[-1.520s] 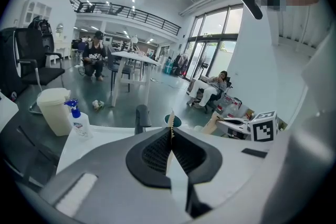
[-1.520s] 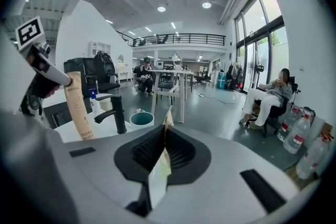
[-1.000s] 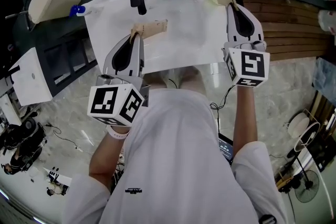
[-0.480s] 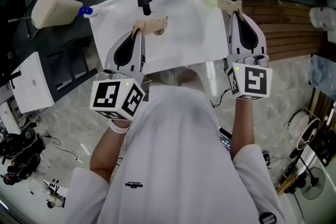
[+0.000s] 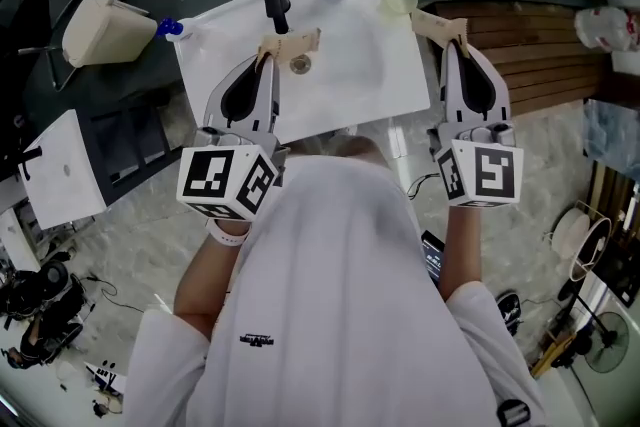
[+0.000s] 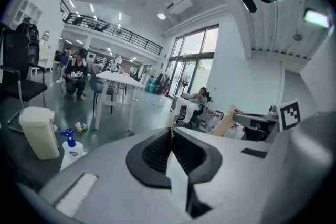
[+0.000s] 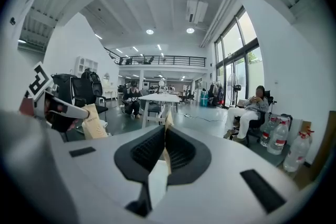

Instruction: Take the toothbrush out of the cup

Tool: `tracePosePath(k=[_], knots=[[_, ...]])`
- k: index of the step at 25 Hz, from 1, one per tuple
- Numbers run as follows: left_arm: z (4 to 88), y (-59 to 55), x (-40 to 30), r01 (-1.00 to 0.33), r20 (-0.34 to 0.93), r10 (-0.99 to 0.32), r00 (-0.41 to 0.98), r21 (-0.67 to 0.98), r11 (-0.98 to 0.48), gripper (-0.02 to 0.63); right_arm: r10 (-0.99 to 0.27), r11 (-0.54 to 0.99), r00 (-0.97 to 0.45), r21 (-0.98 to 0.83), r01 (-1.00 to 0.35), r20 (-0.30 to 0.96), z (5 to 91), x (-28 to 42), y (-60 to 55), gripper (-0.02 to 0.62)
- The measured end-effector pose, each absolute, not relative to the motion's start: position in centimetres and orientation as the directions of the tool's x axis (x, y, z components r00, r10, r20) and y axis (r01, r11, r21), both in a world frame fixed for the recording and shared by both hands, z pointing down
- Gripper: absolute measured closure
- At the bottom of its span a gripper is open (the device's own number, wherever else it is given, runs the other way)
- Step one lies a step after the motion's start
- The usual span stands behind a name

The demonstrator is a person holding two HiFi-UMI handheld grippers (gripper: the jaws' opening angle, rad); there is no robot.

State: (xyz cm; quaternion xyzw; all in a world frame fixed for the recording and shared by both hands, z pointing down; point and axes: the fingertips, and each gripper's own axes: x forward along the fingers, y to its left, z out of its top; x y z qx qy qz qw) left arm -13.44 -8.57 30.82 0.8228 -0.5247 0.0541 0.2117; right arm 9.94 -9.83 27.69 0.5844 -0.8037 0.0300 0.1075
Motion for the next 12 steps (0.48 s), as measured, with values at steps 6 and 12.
tracePosePath(k=[6,12], knots=[[29.6,-7.8,-13.7,-0.864,0.266,-0.838,0.477,0.316,-0.391,0.6,-0.927,0.317,-0.297,0.057,-0.947,0.23,27.1,9.0,-7.6,0.589],[28.8,-7.1,-13.2,-0.857,0.244,-0.835,0.493,0.303,-0.417,0.6,-0.915,0.333,-0.317,0.023,-0.943,0.249,27.4,8.4,-5.7,0.589]])
